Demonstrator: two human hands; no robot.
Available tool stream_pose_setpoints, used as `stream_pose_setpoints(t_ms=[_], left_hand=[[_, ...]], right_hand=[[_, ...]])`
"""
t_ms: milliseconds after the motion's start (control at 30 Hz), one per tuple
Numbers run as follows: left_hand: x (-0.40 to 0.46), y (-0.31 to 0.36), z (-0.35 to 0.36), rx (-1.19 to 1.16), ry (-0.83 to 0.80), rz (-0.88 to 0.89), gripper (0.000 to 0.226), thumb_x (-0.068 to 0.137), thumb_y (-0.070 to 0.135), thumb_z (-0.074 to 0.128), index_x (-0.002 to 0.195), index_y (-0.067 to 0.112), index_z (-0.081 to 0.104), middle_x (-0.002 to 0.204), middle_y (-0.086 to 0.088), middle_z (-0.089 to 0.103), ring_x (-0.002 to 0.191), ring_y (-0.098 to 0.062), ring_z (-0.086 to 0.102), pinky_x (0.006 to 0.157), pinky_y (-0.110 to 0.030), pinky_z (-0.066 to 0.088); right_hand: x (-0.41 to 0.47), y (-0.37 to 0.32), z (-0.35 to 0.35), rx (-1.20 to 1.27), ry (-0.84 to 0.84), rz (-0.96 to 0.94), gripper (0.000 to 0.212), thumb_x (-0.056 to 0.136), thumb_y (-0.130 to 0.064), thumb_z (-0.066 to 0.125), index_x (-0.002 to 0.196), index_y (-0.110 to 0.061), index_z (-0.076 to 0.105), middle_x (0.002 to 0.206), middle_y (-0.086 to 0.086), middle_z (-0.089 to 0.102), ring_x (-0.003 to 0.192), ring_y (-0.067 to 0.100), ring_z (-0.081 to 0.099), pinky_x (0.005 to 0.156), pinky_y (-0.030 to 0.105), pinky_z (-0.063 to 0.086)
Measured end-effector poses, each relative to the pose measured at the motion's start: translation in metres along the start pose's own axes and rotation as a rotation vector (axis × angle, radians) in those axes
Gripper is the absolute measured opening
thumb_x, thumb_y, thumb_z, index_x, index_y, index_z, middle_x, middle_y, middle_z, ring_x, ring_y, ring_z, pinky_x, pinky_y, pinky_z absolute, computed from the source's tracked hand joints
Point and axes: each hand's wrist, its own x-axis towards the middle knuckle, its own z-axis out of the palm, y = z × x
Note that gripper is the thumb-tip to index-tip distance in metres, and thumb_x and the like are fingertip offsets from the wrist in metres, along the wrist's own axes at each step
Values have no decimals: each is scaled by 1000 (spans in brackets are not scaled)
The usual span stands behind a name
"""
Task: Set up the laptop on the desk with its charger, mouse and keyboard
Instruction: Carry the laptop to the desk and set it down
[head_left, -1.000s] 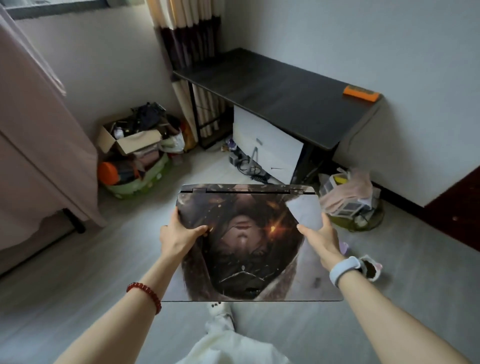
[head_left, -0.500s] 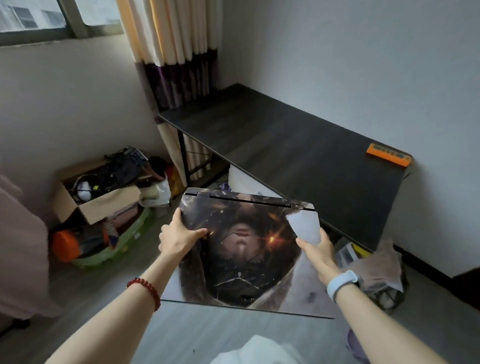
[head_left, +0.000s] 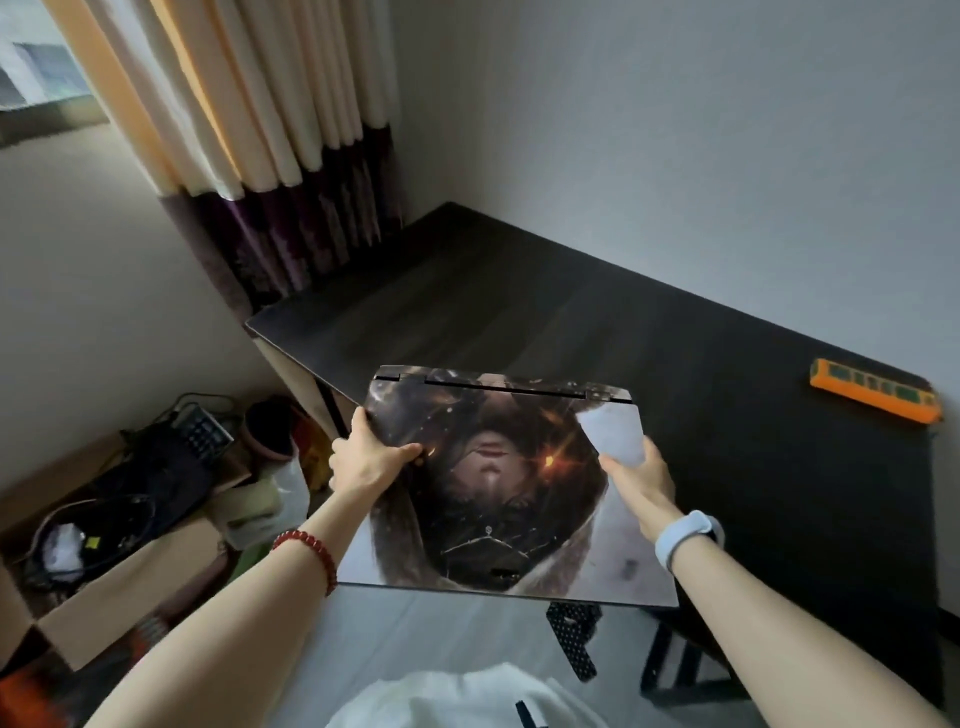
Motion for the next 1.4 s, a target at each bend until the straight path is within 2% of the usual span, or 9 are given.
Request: stream_pose_setpoints(t_ms=[200, 333, 400, 533, 733, 933, 1400], left_hand=[[108, 54, 19, -41, -99, 0, 92, 65, 35, 81, 139, 21, 29, 131, -17, 47, 119, -37, 45, 100, -51, 41], [176, 91, 44, -26, -208, 19, 89, 65, 31, 81, 137, 21, 30, 130, -18, 46, 117, -38, 47, 98, -52, 43], [214, 112, 60, -9, -268, 56, 91, 65, 30, 81, 138, 21, 28, 130, -20, 45, 117, -39, 46, 98, -52, 43], [269, 153, 91, 87, -386, 114, 98, 66, 32, 81, 142, 23, 21, 132, -21, 40, 120, -40, 42, 98, -55, 42], [319, 196, 136, 219, -516, 152, 110, 65, 35, 82, 146, 26, 8, 138, -23, 32, 125, -43, 37, 100, -57, 40], [350, 224, 182, 263, -582, 149, 114, 63, 32, 84, 146, 24, 7, 138, -25, 32, 125, -43, 37, 102, -57, 38], [398, 280, 260, 404, -585, 176, 112, 65, 32, 82, 146, 24, 5, 137, -26, 33, 125, -43, 36, 102, -56, 37]], right_hand=[[75, -48, 25, 45, 72, 59, 65, 83, -30, 64, 140, -22, 33, 140, 11, 45, 124, 34, 46, 100, 46, 41], [120, -68, 38, 90, 160, 140, 67, 82, -29, 65, 140, -20, 32, 138, 12, 45, 123, 35, 47, 101, 48, 42], [144, -76, 43, 95, 213, 185, 62, 82, -27, 65, 136, -18, 36, 134, 13, 49, 119, 35, 50, 99, 49, 43], [179, -91, 49, 96, 301, 246, 58, 81, -25, 66, 132, -16, 40, 129, 13, 53, 115, 34, 53, 89, 42, 45], [224, -104, 46, 97, 325, 361, 77, 79, -23, 68, 143, -20, 25, 141, 15, 40, 126, 35, 43, 102, 49, 40], [274, -109, 34, 114, 330, 442, 77, 80, -21, 68, 142, -22, 24, 142, 14, 38, 127, 35, 41, 102, 50, 39], [369, -94, 24, 138, 398, 581, 72, 80, -24, 67, 140, -25, 28, 139, 11, 42, 124, 33, 44, 99, 49, 40]])
